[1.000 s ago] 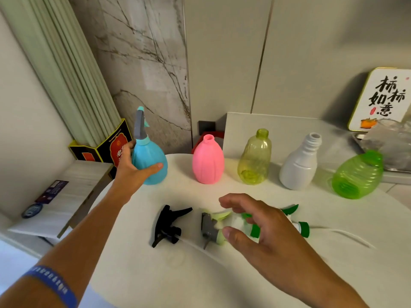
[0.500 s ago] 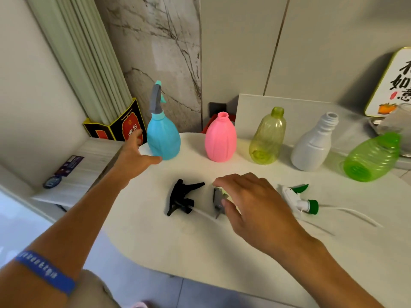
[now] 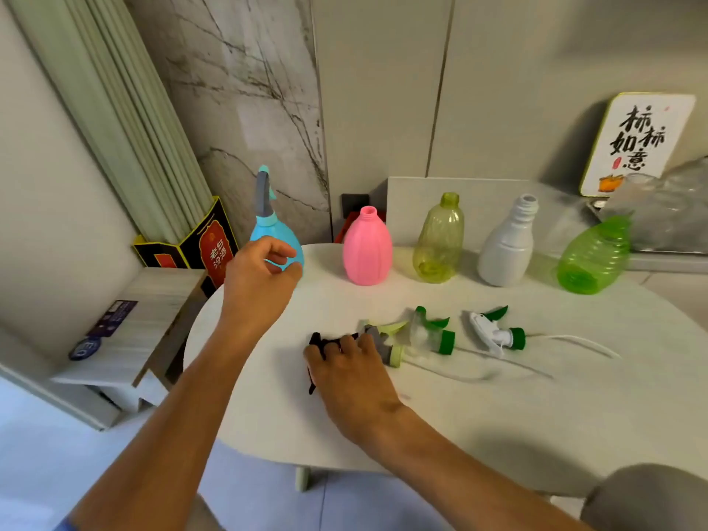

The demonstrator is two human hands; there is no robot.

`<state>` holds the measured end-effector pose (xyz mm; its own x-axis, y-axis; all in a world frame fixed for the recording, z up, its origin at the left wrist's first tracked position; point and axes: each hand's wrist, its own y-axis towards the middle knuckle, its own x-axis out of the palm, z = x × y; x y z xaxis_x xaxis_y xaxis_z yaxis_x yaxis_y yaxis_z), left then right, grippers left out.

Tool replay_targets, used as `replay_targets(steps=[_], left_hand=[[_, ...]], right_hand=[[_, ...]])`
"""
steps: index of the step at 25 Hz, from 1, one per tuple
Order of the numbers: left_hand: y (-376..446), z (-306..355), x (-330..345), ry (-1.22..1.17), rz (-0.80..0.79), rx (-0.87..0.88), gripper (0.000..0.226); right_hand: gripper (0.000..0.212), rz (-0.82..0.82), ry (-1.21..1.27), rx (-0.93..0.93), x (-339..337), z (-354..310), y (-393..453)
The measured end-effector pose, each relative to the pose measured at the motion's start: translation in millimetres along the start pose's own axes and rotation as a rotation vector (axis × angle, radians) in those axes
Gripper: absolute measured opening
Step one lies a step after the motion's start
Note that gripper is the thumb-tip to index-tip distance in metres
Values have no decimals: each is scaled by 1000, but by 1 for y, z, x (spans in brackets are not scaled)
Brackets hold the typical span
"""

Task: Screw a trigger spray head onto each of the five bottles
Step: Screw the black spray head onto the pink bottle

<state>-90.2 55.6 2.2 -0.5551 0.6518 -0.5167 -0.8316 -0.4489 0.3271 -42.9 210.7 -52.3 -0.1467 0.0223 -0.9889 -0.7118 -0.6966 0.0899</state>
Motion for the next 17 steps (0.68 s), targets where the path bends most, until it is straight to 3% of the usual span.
replay_targets(steps=[3,6,9,12,17], left_hand=[[4,16,18,-59,10,14,15],[11,30,40,-139,43,-32,21],[12,43,80,-193,28,-116,49],[16,41,118,-95,-45,-192,91],[36,4,139,-118,-104,-287,126]], right_hand=[[34,209,350,50,-22,35,-12],[31,466,1076,283,-61,86,-30],[40,748,1695,500,-90,141,-56],[45,818,1869,585,-97,173,-70],[41,770,1755,563,-100,186,-76]])
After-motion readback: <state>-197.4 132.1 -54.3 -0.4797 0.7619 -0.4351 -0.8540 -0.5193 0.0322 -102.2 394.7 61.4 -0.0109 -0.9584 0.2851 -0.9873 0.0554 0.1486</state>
